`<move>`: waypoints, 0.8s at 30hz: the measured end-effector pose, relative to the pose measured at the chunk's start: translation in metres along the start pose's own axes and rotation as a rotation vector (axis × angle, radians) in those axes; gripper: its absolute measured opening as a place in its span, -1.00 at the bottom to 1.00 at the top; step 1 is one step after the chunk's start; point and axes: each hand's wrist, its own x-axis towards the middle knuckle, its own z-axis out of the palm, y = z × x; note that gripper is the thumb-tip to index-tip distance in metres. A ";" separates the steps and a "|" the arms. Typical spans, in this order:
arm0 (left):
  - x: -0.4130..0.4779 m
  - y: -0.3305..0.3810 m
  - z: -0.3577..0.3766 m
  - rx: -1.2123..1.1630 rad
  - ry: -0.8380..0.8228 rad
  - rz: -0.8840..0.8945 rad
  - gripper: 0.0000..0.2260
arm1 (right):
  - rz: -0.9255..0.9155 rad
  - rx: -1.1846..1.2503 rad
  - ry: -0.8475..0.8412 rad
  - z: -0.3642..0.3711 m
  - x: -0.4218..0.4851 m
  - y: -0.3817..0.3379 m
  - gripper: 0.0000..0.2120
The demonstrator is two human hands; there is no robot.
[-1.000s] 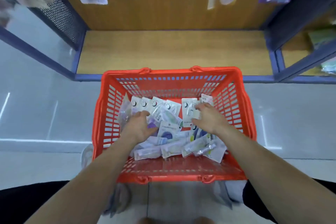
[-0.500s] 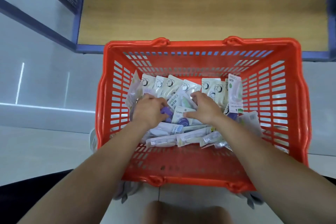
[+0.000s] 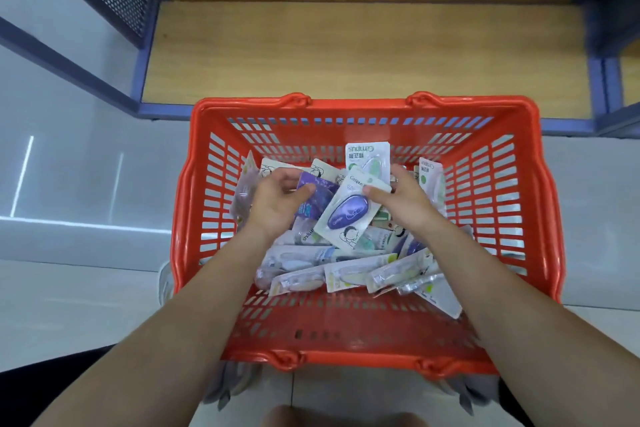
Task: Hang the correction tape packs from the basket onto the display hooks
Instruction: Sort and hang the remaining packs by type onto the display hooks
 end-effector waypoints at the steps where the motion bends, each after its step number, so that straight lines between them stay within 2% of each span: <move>1: -0.001 0.003 0.004 -0.034 -0.005 -0.005 -0.94 | 0.004 0.018 -0.008 -0.002 0.000 0.000 -0.64; 7: 0.003 0.002 0.002 -0.098 0.056 0.041 -0.92 | 0.015 0.048 -0.080 -0.009 -0.001 0.001 -0.69; 11: 0.004 0.006 0.000 -0.118 0.083 -0.023 -0.83 | 0.048 0.065 -0.230 -0.005 0.000 0.001 -0.69; 13: 0.003 0.004 0.003 -0.127 0.057 -0.067 -0.85 | 0.060 0.048 -0.249 0.004 0.001 0.000 -0.65; 15: 0.001 0.001 0.007 -0.132 0.027 -0.113 -0.86 | 0.051 0.098 -0.201 0.013 0.001 0.001 -0.69; 18: -0.004 0.001 0.011 -0.168 0.007 -0.149 -0.63 | 0.061 0.218 -0.079 0.021 -0.003 0.003 -0.71; 20: -0.006 0.004 0.014 -0.244 -0.018 -0.170 -0.60 | 0.077 0.293 -0.019 0.024 -0.004 0.005 -0.72; 22: -0.006 0.002 0.017 -0.327 -0.063 -0.188 -0.64 | 0.090 0.329 0.010 0.025 -0.004 0.006 -0.70; 24: -0.007 0.003 0.019 -0.336 -0.084 -0.179 -0.78 | 0.081 0.331 0.023 0.025 -0.004 0.005 -0.69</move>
